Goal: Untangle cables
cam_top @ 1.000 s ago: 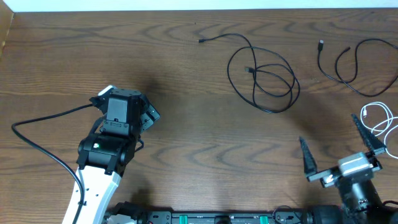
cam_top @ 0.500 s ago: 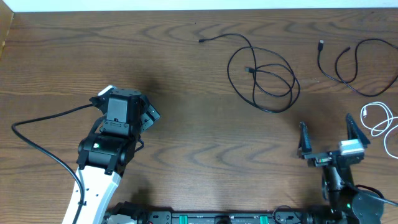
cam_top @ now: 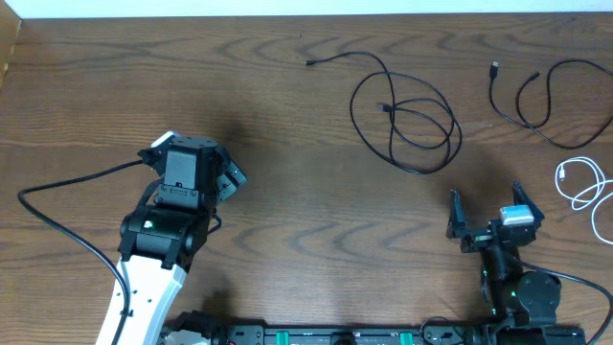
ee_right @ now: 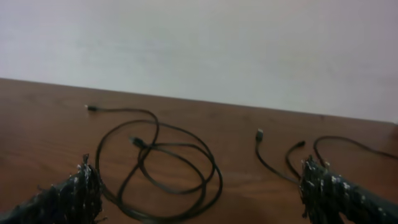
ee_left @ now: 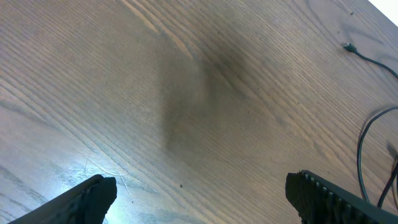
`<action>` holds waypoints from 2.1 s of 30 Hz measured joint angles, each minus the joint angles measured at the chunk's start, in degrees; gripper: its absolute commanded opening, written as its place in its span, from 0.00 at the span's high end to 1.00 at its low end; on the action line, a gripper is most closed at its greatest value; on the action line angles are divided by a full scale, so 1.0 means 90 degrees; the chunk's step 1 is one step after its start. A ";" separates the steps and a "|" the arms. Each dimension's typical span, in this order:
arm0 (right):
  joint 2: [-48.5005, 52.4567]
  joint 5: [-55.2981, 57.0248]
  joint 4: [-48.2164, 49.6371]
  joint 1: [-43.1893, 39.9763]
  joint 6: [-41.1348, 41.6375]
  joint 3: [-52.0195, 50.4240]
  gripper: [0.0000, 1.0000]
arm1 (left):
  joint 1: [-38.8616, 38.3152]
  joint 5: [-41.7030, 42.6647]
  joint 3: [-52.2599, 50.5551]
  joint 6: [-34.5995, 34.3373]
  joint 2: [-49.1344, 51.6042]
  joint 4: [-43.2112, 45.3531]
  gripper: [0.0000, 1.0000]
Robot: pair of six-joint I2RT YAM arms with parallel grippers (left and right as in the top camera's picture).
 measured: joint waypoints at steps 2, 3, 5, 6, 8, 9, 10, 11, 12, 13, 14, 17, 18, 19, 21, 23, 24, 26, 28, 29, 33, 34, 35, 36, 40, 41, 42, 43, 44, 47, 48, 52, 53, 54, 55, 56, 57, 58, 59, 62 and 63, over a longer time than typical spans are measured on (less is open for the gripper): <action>0.0000 0.0066 -0.0134 0.0000 0.0000 -0.0056 0.01 | 0.0000 0.0000 0.0000 0.0000 0.0000 0.0000 0.06; 0.0000 0.0087 -0.0180 0.0000 0.0002 -0.0083 0.01 | 0.0000 0.0000 0.0000 0.0000 0.0000 0.0000 0.06; 0.0000 0.0119 -0.0279 0.0000 0.0002 -0.0095 0.01 | 0.0000 0.0000 0.0000 0.0000 0.0000 0.0000 0.06; 0.0000 0.0131 -0.0323 0.0000 0.0002 -0.0095 0.01 | 0.0000 0.0000 0.0000 0.0000 0.0000 0.0000 0.06; -0.0002 0.0158 -0.0362 0.0000 0.0002 -0.0095 0.01 | 0.0000 0.0000 0.0000 0.0000 0.0000 0.0000 0.06; -0.0007 0.0177 -0.0362 0.0000 0.0002 -0.0095 0.01 | 0.0000 0.0000 0.0000 0.0000 0.0000 0.0000 0.06; -0.0010 0.0187 -0.0362 0.0000 0.0002 -0.0095 0.01 | 0.0000 0.0000 0.0000 0.0000 0.0000 0.0000 0.06; -0.0010 0.0197 -0.0362 0.0000 0.0000 -0.0095 0.01 | 0.0000 0.0000 0.0000 0.0000 0.0000 0.0000 0.06; -0.0010 0.0206 -0.0364 0.0000 0.0002 -0.0095 0.01 | 0.0000 0.0000 0.0000 0.0000 0.0000 0.0000 0.06; -0.0010 0.0216 -0.0364 0.0000 0.0002 -0.0095 0.01 | 0.0000 0.0000 0.0000 0.0000 0.0000 0.0000 0.07; -0.0010 0.0223 -0.0364 0.0000 0.0002 -0.0095 0.01 | 0.0000 0.0000 0.0000 -0.0002 0.0000 0.0000 0.06; -0.0010 0.0233 -0.0364 0.0000 0.0002 -0.0095 0.01 | 0.0000 0.0000 0.0000 0.0002 0.0000 0.0000 0.06; -0.0010 0.0238 -0.0364 0.0000 0.0002 -0.0095 0.01 | 0.0000 0.0000 0.0000 0.0000 0.0000 0.0000 0.06; -0.0010 0.0245 -0.0364 0.0000 0.0002 -0.0095 0.01 | 0.0000 0.0000 0.0000 0.0000 0.0000 0.0000 0.06; -0.0010 0.0245 -0.0364 0.0000 0.0002 -0.0095 0.01 | 0.0000 0.0000 0.0000 0.0000 0.0000 0.0000 0.06; -0.0010 0.0245 -0.0364 0.0000 0.0002 -0.0095 0.01 | 0.0000 0.0000 0.0000 0.0000 0.0000 0.0000 0.06; -0.0010 0.0248 -0.0367 0.0000 0.0002 -0.0095 0.01 | 0.0000 0.0000 0.0000 0.0000 0.0000 0.0000 0.06; -0.0010 0.0257 -0.0367 0.0000 -0.0002 -0.0095 0.01 | 0.0000 0.0000 0.0000 0.0000 0.0000 0.0000 0.06; -0.0010 0.0270 -0.0367 0.0000 -0.0002 -0.0095 0.01 | 0.0000 0.0000 0.0000 0.0000 0.0000 0.0000 0.06; -0.0010 0.0270 -0.0367 0.0000 -0.0002 -0.0095 0.01 | 0.0000 0.0000 0.0000 0.0000 0.0000 0.0000 0.06; -0.0010 0.0308 -0.0369 0.0046 -0.0002 -0.0095 0.01 | 0.0000 0.0000 0.0000 0.0000 0.0000 0.0000 0.06; -0.0010 0.0325 -0.0369 0.0046 -0.0002 -0.0095 0.01 | 0.0000 0.0000 0.0000 0.0000 0.0000 0.0000 0.06; -0.0010 0.0347 -0.0369 0.0046 -0.0002 -0.0095 0.01 | 0.0000 0.0000 0.0000 0.0000 0.0000 0.0000 0.06; -0.0010 0.0362 -0.0372 0.0046 -0.0002 -0.0095 0.01 | 0.0000 0.0000 0.0000 0.0000 0.0000 0.0000 0.06; -0.0010 0.0393 -0.0372 0.0046 0.0002 -0.0095 0.01 | 0.0000 0.0000 0.0000 0.0000 0.0000 0.0000 0.06; -0.0010 0.0398 -0.0372 0.0046 0.0002 -0.0095 0.01 | 0.0000 0.0000 0.0000 0.0000 0.0000 0.0000 0.06; -0.0010 0.0401 -0.0374 0.0046 0.0002 -0.0095 0.01 | 0.0000 0.0000 0.0000 0.0000 0.0000 0.0000 0.06; -0.0010 0.0403 -0.0372 0.0046 0.0002 -0.0095 0.01 | 0.0000 0.0000 0.0000 0.0000 0.0000 0.0000 0.06; -0.0010 0.0408 -0.0374 0.0046 0.0015 -0.0095 0.01 | 0.0000 0.0000 0.0000 0.0000 0.0000 0.0000 0.06; -0.0010 0.0418 -0.0372 0.0046 0.0092 -0.0095 0.01 | 0.0000 0.0000 0.0000 0.0000 0.0000 0.0000 0.06; -0.0010 0.0418 -0.0374 0.0046 0.0114 -0.0095 0.01 | 0.0000 0.0000 0.0000 0.0000 0.0000 0.0000 0.06; -0.0010 0.0430 -0.0374 0.0046 0.0187 -0.0095 0.01 | 0.0000 0.0000 0.0000 0.0000 0.0000 0.0000 0.06; -0.0010 0.0435 -0.0374 0.0046 0.0189 -0.0095 0.01 | 0.0000 0.0000 0.0000 0.0000 0.0000 0.0000 0.06; -0.0010 0.0435 -0.0374 0.0046 0.0197 -0.0095 0.01 | 0.0000 0.0000 0.0000 0.0000 0.0000 0.0000 0.06; -0.0010 0.0435 -0.0374 0.0046 0.0204 -0.0095 0.01 | 0.0000 0.0000 0.0000 0.0000 0.0000 0.0000 0.06; -0.0010 0.0435 -0.0374 0.0046 0.0206 -0.0095 0.01 | 0.0000 0.0000 0.0000 0.0000 0.0000 0.0000 0.06; -0.0010 0.0435 -0.0374 0.0046 0.0206 -0.0095 0.01 | 0.0000 0.0000 0.0000 0.0000 0.0000 0.0000 0.06; -0.0010 0.0435 -0.0374 0.0046 0.0204 -0.0095 0.01 | 0.0000 0.0000 0.0000 0.0000 0.0000 0.0000 0.06; -0.0010 0.0435 -0.0374 0.0046 0.0204 -0.0095 0.01 | 0.0000 0.0000 0.0000 0.0000 0.0000 0.0000 0.06; -0.0010 0.0425 -0.0374 0.0046 0.0204 -0.0095 0.01 | 0.0000 0.0000 0.0000 0.0000 0.0000 0.0000 0.06; -0.0010 0.0423 -0.0374 0.0053 0.0204 -0.0095 0.01 | 0.0000 0.0000 0.0000 0.0000 0.0000 0.0000 0.06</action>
